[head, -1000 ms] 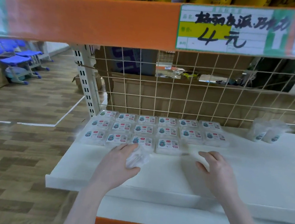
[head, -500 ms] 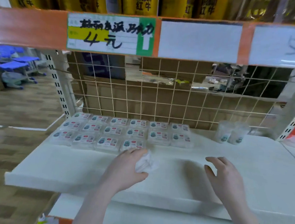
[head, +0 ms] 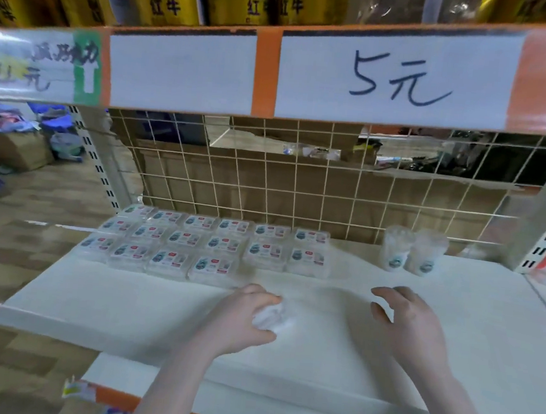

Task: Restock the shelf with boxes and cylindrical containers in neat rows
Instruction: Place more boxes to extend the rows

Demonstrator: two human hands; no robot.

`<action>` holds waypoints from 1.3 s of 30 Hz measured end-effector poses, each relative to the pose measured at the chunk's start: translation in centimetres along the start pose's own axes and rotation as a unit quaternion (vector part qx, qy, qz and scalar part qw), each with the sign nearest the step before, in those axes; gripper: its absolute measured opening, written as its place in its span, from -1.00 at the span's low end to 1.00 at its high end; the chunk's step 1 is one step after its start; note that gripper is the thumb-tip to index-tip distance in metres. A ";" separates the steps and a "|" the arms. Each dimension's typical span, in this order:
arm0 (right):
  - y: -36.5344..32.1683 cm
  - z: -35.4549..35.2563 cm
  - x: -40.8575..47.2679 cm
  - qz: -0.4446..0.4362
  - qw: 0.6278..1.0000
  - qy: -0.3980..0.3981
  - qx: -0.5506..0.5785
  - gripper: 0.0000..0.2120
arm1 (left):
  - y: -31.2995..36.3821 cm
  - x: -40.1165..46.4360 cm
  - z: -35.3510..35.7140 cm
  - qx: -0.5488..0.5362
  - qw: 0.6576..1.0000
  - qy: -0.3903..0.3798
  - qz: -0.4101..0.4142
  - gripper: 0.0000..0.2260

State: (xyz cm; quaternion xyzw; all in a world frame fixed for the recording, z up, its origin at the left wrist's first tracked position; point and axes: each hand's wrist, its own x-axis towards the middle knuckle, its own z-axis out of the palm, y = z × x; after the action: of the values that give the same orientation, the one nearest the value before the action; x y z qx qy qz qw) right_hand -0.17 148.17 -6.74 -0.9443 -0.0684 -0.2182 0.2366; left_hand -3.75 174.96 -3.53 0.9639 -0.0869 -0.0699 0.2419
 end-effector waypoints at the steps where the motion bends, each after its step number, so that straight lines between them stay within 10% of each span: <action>1: 0.1 0.2 0.0 -0.001 1.000 -0.004 0.000 -0.78 | -0.1 0.1 0.0 0.001 1.000 -0.001 0.003 -0.47; 11: 0.2 2.0 -0.1 0.016 0.998 -0.044 -0.042 -0.84 | -0.5 0.0 0.4 0.017 1.000 -0.006 0.010 -0.41; 21: -0.5 3.1 0.5 -0.014 0.999 -0.015 -0.048 -0.75 | -0.7 1.7 -2.7 0.013 0.999 -0.025 -0.016 -0.76; 39: -0.2 3.1 1.2 0.031 0.998 -0.034 -0.044 -0.81 | -0.7 3.1 -2.3 0.112 0.989 0.076 0.058 -0.62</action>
State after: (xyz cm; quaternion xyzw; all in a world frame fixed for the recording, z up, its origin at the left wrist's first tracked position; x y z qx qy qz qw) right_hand 2.04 149.82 -8.54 -0.9624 -0.0378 -0.1812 0.1987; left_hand -0.27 175.99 -2.18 0.9808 -0.1313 0.0282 0.1416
